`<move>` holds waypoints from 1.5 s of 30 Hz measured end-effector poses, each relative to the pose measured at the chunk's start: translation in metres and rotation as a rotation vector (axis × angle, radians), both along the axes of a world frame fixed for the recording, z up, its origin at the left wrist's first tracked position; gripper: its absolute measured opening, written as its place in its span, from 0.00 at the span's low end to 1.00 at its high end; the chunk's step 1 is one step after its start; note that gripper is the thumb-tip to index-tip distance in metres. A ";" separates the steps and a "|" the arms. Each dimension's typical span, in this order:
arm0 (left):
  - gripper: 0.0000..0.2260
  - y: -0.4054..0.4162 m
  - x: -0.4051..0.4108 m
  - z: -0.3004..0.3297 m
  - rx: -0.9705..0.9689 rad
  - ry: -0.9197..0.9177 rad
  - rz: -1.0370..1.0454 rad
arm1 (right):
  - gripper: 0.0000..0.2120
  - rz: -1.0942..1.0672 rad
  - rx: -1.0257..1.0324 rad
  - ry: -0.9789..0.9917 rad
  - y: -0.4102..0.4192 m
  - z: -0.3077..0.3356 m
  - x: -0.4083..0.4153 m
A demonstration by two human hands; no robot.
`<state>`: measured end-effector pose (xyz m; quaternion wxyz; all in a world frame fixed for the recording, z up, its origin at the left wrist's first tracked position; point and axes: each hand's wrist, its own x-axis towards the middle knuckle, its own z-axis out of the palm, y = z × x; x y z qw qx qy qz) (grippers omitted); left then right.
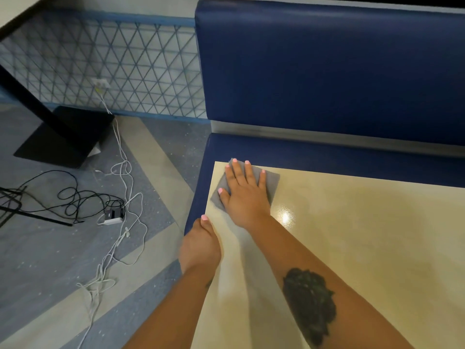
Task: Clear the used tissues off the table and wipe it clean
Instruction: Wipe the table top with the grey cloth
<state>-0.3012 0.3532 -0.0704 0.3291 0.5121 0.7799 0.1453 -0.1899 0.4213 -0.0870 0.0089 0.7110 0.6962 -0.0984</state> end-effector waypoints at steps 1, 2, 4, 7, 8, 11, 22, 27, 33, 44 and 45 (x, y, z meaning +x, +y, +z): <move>0.22 0.000 0.000 0.000 0.002 -0.001 0.004 | 0.30 0.029 -0.007 0.010 -0.001 0.001 -0.009; 0.21 0.000 0.000 0.000 0.002 -0.007 0.006 | 0.30 0.073 -0.008 0.025 -0.005 0.002 -0.015; 0.20 0.000 0.000 0.000 0.004 -0.013 0.001 | 0.30 0.177 0.009 0.041 -0.024 0.002 -0.017; 0.22 0.000 -0.001 0.001 -0.009 -0.011 0.005 | 0.32 0.241 0.049 0.078 -0.051 -0.001 0.005; 0.22 0.000 0.000 0.001 -0.010 -0.004 0.006 | 0.32 0.226 0.054 0.066 -0.053 -0.002 0.016; 0.23 -0.001 -0.001 0.004 0.000 -0.001 -0.010 | 0.29 0.104 0.045 -0.024 -0.034 -0.004 0.033; 0.21 -0.001 0.000 0.005 -0.020 -0.018 0.012 | 0.31 0.192 0.020 0.050 -0.034 0.001 -0.003; 0.22 -0.001 0.001 0.007 -0.009 -0.005 -0.008 | 0.31 0.060 0.037 -0.027 -0.038 -0.006 0.048; 0.22 -0.002 0.001 0.007 -0.022 -0.003 -0.002 | 0.29 -0.021 0.023 0.027 0.001 -0.001 0.011; 0.23 -0.002 0.002 0.005 0.008 -0.025 -0.001 | 0.33 -0.017 0.032 -0.035 -0.046 -0.001 0.067; 0.23 -0.002 0.002 0.005 0.014 -0.023 0.000 | 0.32 -0.061 0.033 -0.051 -0.034 -0.002 0.063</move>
